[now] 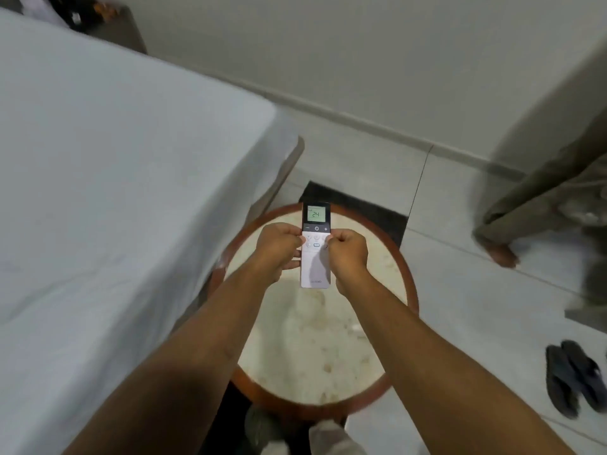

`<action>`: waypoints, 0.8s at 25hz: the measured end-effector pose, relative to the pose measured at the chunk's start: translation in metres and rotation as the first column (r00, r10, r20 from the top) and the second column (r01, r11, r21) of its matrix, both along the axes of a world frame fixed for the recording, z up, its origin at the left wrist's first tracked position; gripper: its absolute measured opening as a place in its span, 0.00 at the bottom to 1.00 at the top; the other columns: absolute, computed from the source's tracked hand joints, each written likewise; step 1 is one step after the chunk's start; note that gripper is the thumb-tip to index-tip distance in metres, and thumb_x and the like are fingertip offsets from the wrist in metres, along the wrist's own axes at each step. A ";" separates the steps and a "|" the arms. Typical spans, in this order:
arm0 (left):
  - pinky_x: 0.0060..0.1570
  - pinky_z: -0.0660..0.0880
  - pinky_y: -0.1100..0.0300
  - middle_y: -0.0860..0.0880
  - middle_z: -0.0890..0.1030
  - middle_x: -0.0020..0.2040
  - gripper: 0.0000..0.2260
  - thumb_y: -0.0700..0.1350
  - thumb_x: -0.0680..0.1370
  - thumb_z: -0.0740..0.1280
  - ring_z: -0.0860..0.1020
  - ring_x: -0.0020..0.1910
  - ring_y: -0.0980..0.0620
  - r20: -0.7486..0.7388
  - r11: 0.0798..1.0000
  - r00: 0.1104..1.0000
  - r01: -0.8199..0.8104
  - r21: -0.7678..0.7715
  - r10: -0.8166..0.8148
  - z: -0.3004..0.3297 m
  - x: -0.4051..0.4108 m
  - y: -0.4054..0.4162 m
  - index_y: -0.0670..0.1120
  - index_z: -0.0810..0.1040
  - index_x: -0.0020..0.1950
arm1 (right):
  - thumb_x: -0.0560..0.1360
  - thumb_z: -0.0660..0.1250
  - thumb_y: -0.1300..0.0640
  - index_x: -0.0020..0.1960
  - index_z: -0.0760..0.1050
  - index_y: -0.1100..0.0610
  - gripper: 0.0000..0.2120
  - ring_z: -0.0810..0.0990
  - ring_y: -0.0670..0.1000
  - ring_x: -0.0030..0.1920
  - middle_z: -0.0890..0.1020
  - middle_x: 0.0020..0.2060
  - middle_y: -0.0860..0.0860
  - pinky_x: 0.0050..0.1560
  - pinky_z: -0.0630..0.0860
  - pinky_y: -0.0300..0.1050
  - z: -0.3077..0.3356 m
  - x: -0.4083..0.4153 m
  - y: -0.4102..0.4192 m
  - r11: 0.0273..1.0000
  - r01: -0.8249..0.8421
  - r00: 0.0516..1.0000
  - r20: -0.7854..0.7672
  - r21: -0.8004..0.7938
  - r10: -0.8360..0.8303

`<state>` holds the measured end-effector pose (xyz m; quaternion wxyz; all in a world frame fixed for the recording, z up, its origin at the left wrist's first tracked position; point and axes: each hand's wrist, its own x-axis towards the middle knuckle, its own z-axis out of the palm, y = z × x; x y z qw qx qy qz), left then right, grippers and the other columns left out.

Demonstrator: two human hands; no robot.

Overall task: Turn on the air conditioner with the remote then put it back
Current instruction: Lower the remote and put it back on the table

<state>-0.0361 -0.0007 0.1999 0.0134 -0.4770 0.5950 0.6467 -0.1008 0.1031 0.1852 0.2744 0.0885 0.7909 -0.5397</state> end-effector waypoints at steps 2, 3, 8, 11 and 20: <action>0.35 0.79 0.57 0.42 0.84 0.51 0.08 0.34 0.77 0.65 0.82 0.45 0.46 0.088 0.999 0.996 -0.036 0.016 0.035 -0.048 0.012 0.013 0.42 0.79 0.54 | 0.77 0.62 0.64 0.39 0.77 0.52 0.12 0.81 0.54 0.43 0.82 0.41 0.50 0.43 0.79 0.46 -0.052 0.014 0.010 0.998 -0.036 0.998 0.049 0.061 0.033; 0.34 0.78 0.58 0.42 0.84 0.51 0.08 0.34 0.77 0.65 0.82 0.44 0.46 0.121 0.998 0.991 -0.056 0.037 0.052 -0.068 0.018 0.020 0.42 0.79 0.53 | 0.77 0.62 0.64 0.39 0.78 0.51 0.12 0.81 0.54 0.43 0.82 0.40 0.50 0.44 0.79 0.47 -0.073 0.021 0.017 0.996 -0.048 0.996 0.080 0.070 0.043; 0.36 0.79 0.58 0.43 0.84 0.50 0.10 0.34 0.78 0.64 0.82 0.43 0.48 0.241 0.988 0.967 -0.115 0.105 0.087 -0.156 0.042 0.041 0.42 0.78 0.57 | 0.76 0.62 0.65 0.44 0.81 0.54 0.11 0.81 0.53 0.43 0.84 0.43 0.51 0.42 0.78 0.45 -0.157 0.042 0.038 0.982 -0.118 0.981 0.173 0.145 0.092; 0.36 0.80 0.58 0.43 0.84 0.48 0.10 0.34 0.77 0.64 0.82 0.41 0.48 0.276 0.984 0.956 -0.136 0.120 0.098 -0.196 0.051 0.049 0.42 0.79 0.56 | 0.75 0.61 0.66 0.42 0.80 0.53 0.13 0.82 0.54 0.44 0.84 0.43 0.52 0.45 0.80 0.49 -0.196 0.050 0.045 0.971 -0.151 0.971 0.210 0.186 0.111; 0.53 0.81 0.45 0.39 0.84 0.51 0.10 0.33 0.75 0.63 0.82 0.47 0.42 0.318 0.991 0.944 -0.112 0.069 0.085 -0.262 0.073 0.061 0.42 0.81 0.51 | 0.76 0.61 0.65 0.52 0.82 0.57 0.13 0.82 0.53 0.46 0.85 0.48 0.53 0.46 0.81 0.48 -0.259 0.070 0.053 0.937 -0.224 0.962 0.213 0.269 0.169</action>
